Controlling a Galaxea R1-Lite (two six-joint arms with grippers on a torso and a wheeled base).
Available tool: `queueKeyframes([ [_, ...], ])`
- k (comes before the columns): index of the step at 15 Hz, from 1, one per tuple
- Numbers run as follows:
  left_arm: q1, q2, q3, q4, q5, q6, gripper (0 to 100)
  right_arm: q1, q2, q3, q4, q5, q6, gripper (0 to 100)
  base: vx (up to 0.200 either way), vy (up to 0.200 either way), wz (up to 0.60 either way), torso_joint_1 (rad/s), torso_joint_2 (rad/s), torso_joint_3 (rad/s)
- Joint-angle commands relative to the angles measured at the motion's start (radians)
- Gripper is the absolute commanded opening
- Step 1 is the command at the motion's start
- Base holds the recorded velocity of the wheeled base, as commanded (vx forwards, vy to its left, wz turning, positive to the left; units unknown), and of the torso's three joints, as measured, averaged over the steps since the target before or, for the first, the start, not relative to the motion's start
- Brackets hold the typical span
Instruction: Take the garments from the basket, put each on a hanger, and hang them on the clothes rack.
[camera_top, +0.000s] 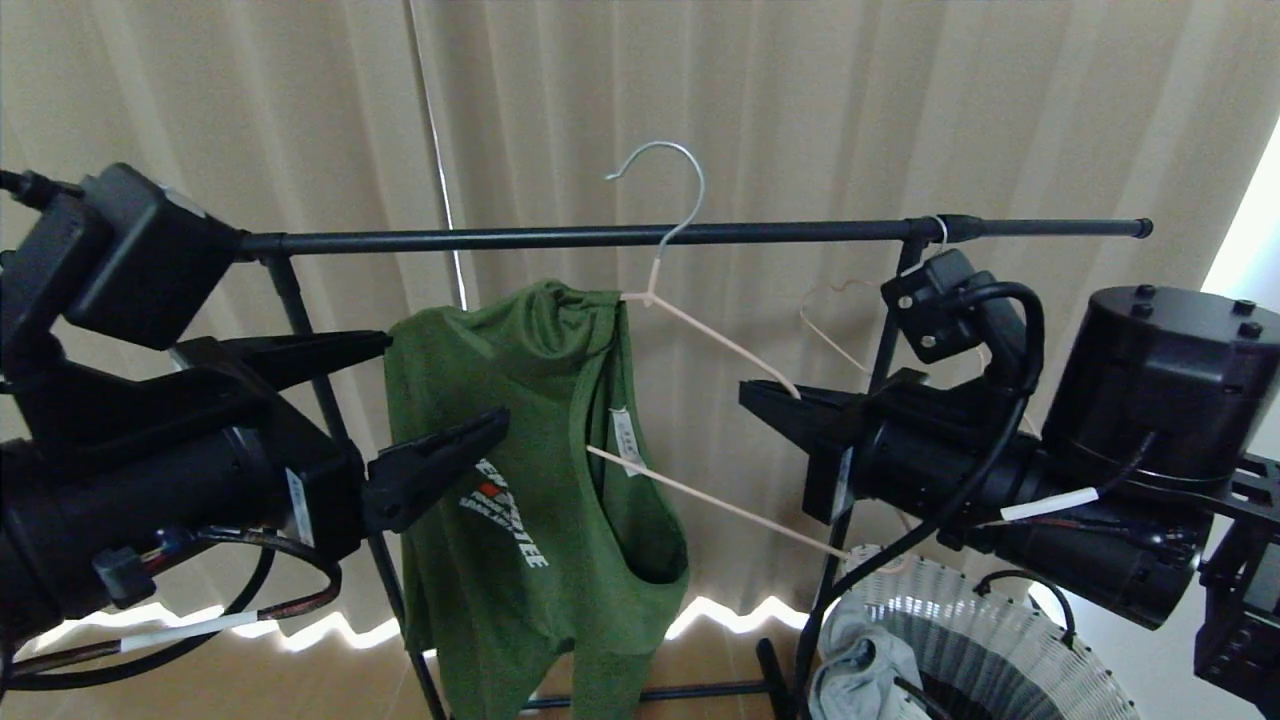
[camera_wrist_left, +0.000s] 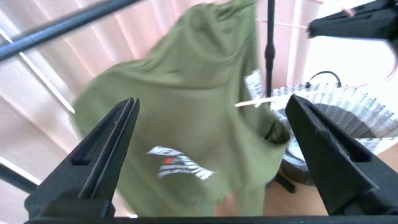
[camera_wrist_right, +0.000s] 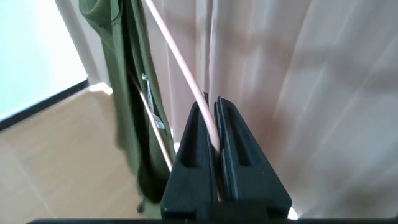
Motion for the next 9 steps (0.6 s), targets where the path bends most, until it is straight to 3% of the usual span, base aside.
queueKeyframes([
  [1,0.000,-0.016,-0.010,-0.006,0.000,0.026,100,-0.026,-0.048,0.025,-0.001,0.020,-0.005,0,0.000,0.000,0.00,0.000,0.00,0.000],
  [4,0.050,0.013,-0.072,-0.023,-0.042,0.141,100,-0.063,-0.066,0.044,-0.001,0.088,-0.039,0,0.000,0.000,0.00,0.000,0.00,0.000],
  [7,0.170,0.069,-0.133,-0.017,-0.232,0.236,100,-0.104,-0.060,0.034,-0.001,0.167,-0.048,0,0.000,0.000,0.00,0.000,0.00,0.000],
  [8,0.225,0.108,-0.145,-0.017,-0.330,0.313,100,-0.112,-0.054,0.032,-0.001,0.226,-0.048,0,0.000,0.000,0.00,0.000,0.00,0.000],
  [9,0.233,0.127,-0.150,-0.017,-0.370,0.347,100,-0.112,-0.051,0.031,-0.001,0.244,-0.050,0,0.000,0.000,0.00,0.000,0.00,0.000],
])
